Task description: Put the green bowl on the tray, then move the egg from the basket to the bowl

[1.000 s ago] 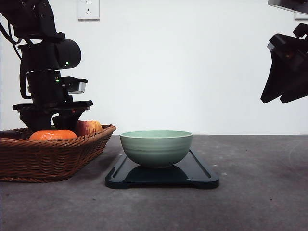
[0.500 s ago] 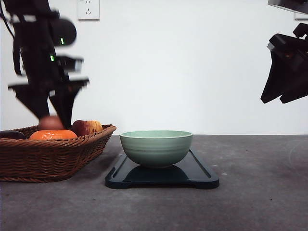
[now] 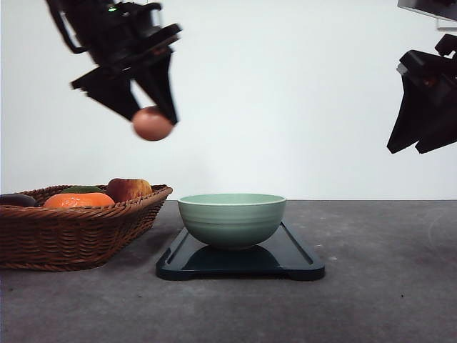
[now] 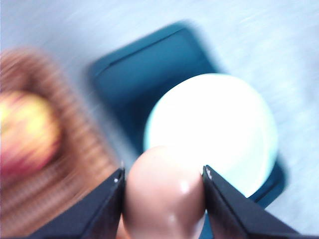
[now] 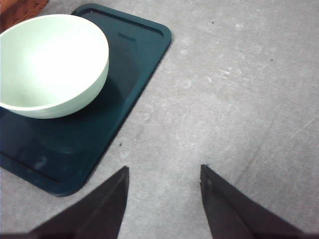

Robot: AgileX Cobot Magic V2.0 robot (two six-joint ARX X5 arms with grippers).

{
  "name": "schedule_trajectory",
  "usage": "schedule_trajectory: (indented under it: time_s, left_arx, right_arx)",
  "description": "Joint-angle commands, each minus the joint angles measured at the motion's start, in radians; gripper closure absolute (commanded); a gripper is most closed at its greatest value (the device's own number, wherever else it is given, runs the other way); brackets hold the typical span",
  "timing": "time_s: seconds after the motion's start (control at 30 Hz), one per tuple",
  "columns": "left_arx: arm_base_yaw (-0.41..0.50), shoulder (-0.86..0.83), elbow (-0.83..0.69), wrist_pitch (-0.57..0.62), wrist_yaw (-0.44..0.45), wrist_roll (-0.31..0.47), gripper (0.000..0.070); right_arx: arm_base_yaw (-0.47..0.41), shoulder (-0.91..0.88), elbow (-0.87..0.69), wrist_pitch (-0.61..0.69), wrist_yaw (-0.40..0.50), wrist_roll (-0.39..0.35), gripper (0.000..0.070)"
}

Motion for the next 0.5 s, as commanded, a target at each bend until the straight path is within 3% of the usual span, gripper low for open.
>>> schedule_trajectory:
  time_s: [0.0, 0.2, 0.47]
  left_arx:
    - [-0.032, 0.026, 0.021, 0.043, -0.001, -0.012, 0.0482]
    - [-0.136, 0.075, 0.021, 0.17, -0.094, -0.011, 0.0476]
    - [-0.222, 0.197, 0.021, 0.242, -0.189, -0.012, 0.0476]
  right_arx:
    - [0.003, 0.008, 0.004, 0.009, 0.0, -0.01, 0.0421]
    - [0.003, 0.008, 0.004, 0.009, 0.0, -0.01, 0.0422]
    - [0.003, 0.008, 0.004, 0.009, 0.0, -0.01, 0.0422]
